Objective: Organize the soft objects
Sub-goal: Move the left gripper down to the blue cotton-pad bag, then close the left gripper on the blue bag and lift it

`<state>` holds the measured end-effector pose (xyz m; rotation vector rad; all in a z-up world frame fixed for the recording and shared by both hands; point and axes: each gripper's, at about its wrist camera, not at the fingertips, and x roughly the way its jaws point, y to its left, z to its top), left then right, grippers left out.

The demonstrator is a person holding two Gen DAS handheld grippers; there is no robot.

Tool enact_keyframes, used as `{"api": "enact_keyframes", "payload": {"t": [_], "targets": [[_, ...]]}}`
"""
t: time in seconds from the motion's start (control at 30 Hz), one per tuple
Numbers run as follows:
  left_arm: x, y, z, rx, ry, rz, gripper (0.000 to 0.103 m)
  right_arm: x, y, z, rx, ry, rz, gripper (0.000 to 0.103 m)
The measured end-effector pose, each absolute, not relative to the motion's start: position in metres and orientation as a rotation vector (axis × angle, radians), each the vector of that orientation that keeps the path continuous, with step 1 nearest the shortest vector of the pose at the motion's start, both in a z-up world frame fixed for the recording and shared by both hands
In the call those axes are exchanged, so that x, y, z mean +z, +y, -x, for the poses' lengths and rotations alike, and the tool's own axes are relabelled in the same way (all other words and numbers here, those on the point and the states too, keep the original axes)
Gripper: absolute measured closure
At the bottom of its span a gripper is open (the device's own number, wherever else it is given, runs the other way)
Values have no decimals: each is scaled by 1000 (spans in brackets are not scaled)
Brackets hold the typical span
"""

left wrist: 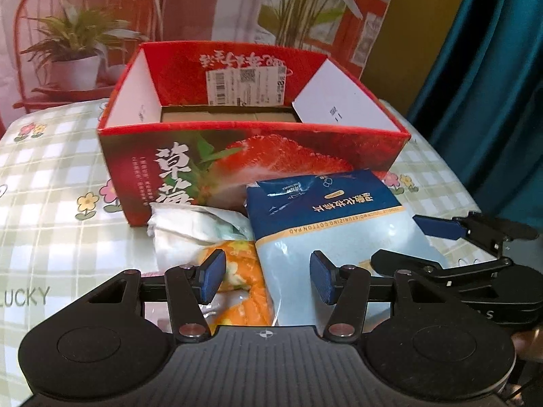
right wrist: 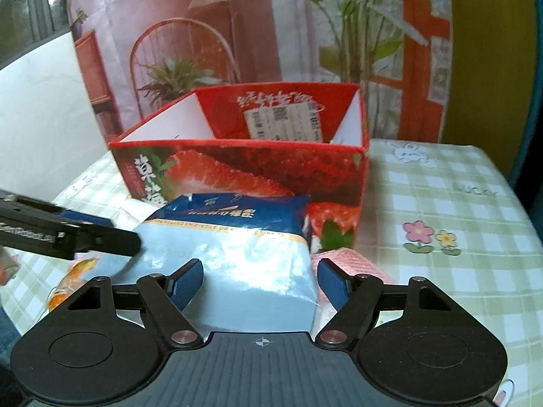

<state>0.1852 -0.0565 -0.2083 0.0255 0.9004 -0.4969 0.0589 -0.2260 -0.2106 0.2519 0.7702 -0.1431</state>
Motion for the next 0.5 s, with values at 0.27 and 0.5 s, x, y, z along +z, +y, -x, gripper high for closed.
{"api": "enact_keyframes", "payload": {"t": [0.27, 0.5], "targets": [[-218, -61, -209, -574, 966, 1, 46, -216, -236, -78, -45, 838, -214, 32], [-227, -66, -229, -612, 1008, 16, 46, -223, -243, -96, 31, 896, -189, 31]]}}
